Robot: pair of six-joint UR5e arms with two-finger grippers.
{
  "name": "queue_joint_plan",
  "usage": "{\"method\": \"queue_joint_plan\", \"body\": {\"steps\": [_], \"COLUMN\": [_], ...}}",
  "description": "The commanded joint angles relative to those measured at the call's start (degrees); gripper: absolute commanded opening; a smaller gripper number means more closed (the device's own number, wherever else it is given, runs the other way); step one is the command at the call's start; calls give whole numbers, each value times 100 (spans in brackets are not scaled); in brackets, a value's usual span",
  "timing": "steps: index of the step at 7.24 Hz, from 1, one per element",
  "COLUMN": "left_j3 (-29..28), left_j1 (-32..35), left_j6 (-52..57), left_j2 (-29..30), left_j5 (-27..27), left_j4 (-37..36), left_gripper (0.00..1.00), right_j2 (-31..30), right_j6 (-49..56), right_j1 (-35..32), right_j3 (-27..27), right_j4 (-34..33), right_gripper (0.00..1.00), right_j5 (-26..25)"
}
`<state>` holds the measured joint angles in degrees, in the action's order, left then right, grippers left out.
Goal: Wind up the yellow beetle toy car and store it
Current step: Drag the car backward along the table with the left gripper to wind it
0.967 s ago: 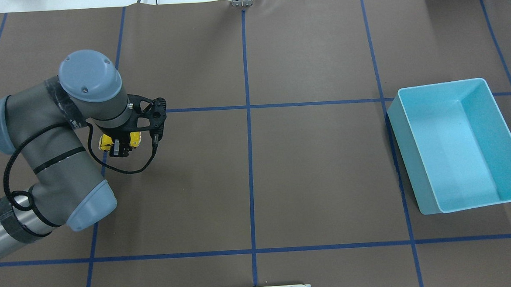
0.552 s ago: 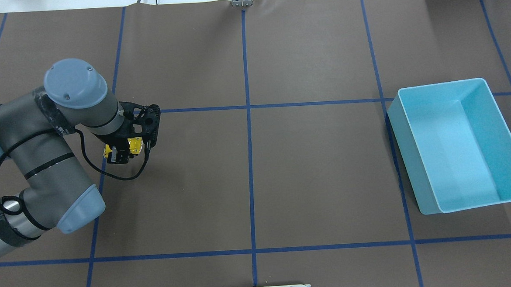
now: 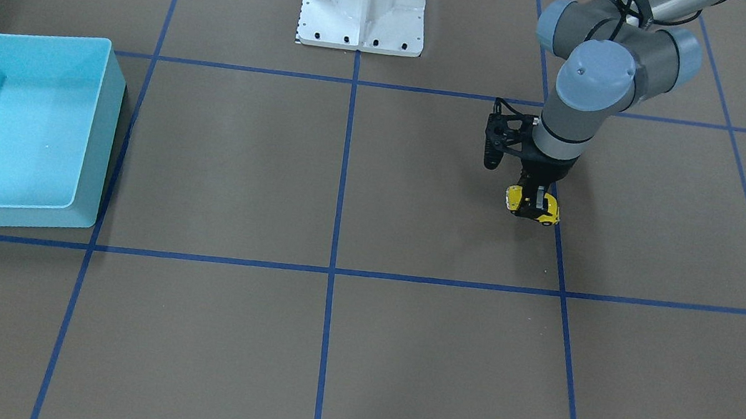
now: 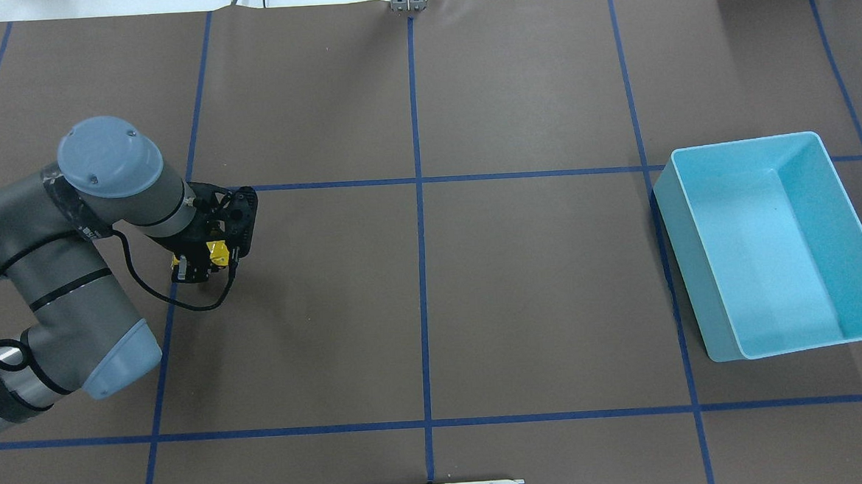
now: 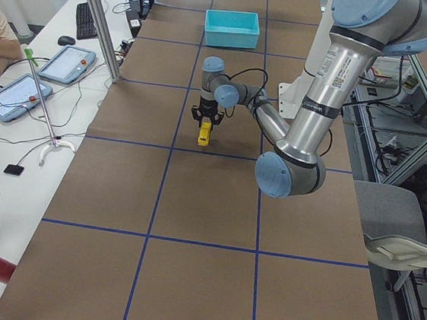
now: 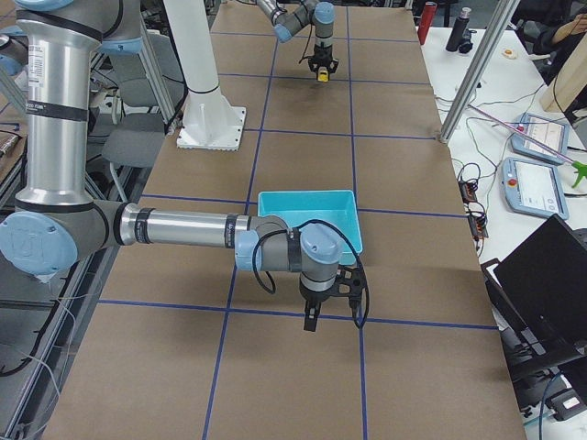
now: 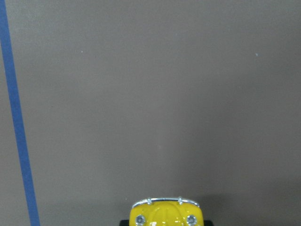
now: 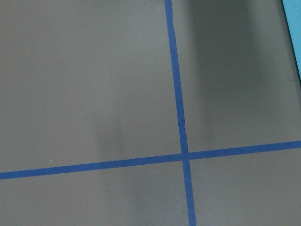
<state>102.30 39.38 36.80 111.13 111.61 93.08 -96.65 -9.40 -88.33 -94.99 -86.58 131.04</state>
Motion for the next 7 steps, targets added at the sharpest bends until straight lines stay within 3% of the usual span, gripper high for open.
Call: {"method": "queue_joint_plan", "body": {"steps": [1,7], "left_j3": [-25,-236], "left_j1": [0,0], "left_j6": [47,47], "left_j2": [-179,-277], "left_j5": [1,1], "left_j4": [314,553], "left_gripper": [0,0], "right_j2": [-3,-11], "right_j6": [0,0], "right_j1": [0,0], "right_j3": [-2,16], "right_j4": [0,0], "right_gripper": [100,100], "right_j5": [0,0]}}
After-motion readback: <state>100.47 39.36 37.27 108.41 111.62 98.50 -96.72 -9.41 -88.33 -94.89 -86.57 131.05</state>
